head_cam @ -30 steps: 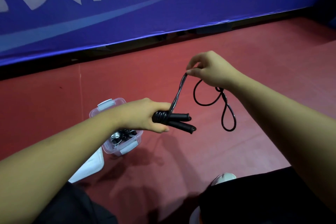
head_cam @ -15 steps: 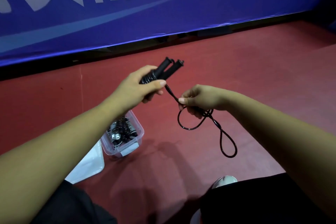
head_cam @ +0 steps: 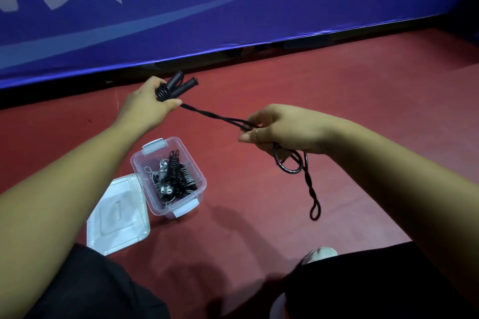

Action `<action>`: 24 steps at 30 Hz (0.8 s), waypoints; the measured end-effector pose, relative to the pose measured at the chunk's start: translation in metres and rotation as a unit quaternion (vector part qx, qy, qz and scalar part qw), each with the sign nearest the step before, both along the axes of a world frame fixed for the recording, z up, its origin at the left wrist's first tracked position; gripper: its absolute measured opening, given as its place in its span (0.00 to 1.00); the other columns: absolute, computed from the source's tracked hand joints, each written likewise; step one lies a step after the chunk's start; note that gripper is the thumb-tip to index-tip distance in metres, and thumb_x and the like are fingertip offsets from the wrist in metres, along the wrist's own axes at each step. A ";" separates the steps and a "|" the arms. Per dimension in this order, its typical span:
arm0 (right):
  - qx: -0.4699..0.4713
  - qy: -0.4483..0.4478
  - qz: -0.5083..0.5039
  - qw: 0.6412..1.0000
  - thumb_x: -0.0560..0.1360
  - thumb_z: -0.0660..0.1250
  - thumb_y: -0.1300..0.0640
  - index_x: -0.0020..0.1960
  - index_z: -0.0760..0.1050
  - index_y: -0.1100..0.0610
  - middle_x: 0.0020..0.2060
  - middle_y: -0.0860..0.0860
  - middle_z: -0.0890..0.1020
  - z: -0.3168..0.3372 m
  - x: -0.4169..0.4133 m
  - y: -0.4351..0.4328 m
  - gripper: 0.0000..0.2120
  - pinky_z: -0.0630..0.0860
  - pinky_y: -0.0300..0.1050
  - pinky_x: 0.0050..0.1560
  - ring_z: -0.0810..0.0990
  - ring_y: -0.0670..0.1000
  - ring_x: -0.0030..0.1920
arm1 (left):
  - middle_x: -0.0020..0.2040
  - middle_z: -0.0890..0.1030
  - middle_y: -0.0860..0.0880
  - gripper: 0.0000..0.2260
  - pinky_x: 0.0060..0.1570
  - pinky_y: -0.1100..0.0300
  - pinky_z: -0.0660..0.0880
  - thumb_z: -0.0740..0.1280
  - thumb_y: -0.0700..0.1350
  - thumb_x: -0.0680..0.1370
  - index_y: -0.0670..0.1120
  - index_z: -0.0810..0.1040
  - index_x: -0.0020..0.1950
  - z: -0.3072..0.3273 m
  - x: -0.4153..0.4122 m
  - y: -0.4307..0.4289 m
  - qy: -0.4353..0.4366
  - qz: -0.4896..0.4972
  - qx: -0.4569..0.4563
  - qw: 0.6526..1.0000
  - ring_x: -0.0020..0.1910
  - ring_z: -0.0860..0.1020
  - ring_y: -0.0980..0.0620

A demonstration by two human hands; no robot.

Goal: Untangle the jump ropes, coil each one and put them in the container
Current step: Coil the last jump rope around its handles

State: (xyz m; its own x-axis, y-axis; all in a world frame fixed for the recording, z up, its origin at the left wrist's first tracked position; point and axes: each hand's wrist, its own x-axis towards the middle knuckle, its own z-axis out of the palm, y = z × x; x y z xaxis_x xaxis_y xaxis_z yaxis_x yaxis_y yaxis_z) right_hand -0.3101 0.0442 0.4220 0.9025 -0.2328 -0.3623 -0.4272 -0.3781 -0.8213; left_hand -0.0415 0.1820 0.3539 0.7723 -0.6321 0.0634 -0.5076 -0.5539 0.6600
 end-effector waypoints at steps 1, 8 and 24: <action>-0.009 -0.001 0.003 1.000 0.81 0.66 0.58 0.55 0.78 0.64 0.26 0.46 0.70 0.001 -0.001 0.001 0.09 0.68 0.42 0.29 0.68 0.48 0.28 | 0.50 0.80 0.48 0.20 0.52 0.49 0.76 0.74 0.57 0.72 0.54 0.74 0.60 -0.001 -0.001 0.000 -0.020 -0.002 0.017 1.000 0.47 0.79 0.44; 0.072 -0.054 -0.045 0.995 0.83 0.59 0.65 0.49 0.78 0.63 0.30 0.53 0.72 0.003 -0.011 -0.008 0.10 0.70 0.44 0.33 0.73 0.50 0.28 | 0.49 0.81 0.44 0.20 0.47 0.54 0.73 0.74 0.55 0.73 0.49 0.75 0.59 -0.009 -0.002 -0.001 -0.042 -0.054 0.090 0.994 0.45 0.79 0.42; 0.024 -0.200 -0.087 0.976 0.79 0.67 0.60 0.45 0.82 0.65 0.24 0.51 0.66 0.022 0.001 -0.005 0.10 0.59 0.42 0.28 0.61 0.51 0.26 | 0.40 0.79 0.55 0.22 0.42 0.54 0.78 0.69 0.72 0.66 0.57 0.72 0.48 -0.021 -0.078 -0.013 -0.139 -0.242 0.244 0.929 0.41 0.78 0.49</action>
